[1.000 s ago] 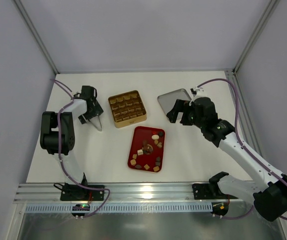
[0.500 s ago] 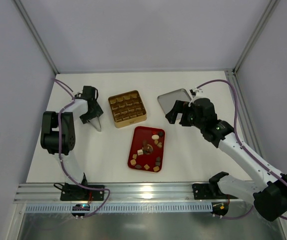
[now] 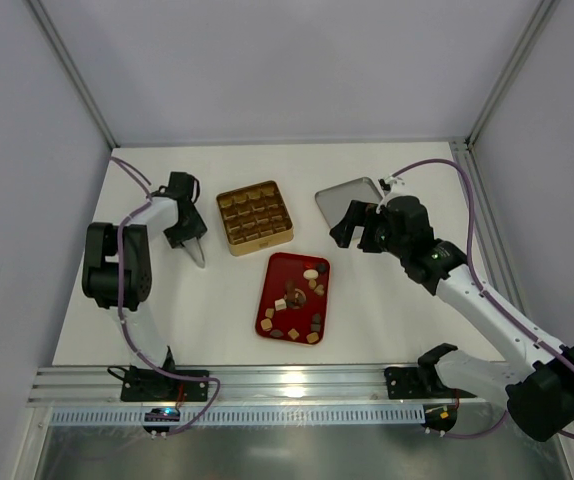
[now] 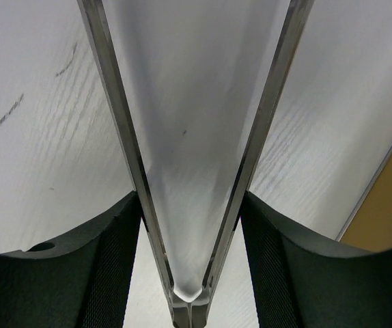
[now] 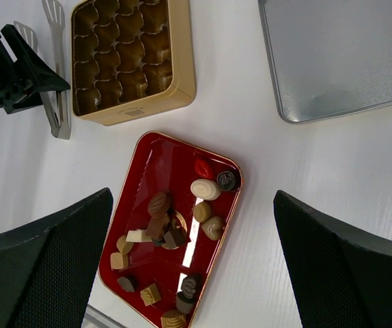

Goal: Pack the chocolate

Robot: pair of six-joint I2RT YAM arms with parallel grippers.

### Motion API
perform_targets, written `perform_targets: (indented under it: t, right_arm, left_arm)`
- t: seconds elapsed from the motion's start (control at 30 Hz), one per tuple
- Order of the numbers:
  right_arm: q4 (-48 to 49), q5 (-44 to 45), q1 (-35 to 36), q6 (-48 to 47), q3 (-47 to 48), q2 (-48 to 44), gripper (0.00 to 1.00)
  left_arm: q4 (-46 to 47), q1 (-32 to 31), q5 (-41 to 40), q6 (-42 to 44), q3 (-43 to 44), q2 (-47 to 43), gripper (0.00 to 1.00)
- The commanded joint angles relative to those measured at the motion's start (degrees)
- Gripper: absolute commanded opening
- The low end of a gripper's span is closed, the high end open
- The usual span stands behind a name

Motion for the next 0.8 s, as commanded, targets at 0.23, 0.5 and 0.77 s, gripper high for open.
perform_targets:
  t: [0.23,0.5,0.77]
  right_arm:
    - [2.44,-0.74,0.13,0.27,0.71,1.17,1.0]
    - [2.36,-0.66,0.14,0.36,1.42,1.61,1.0]
    - [2.27,-0.57,0.13,0.54,1.85,2.31,1.0]
  left_arm:
    - [-10.51,-0.96,1.78,4.32,1.33,-16.42,0.58]
    - [-15.44,-1.31,4.15,6.08,0.01,-25.39,0.58]
    - [-22.37,-3.07,6.44,8.1,4.57,-30.75,0.58]
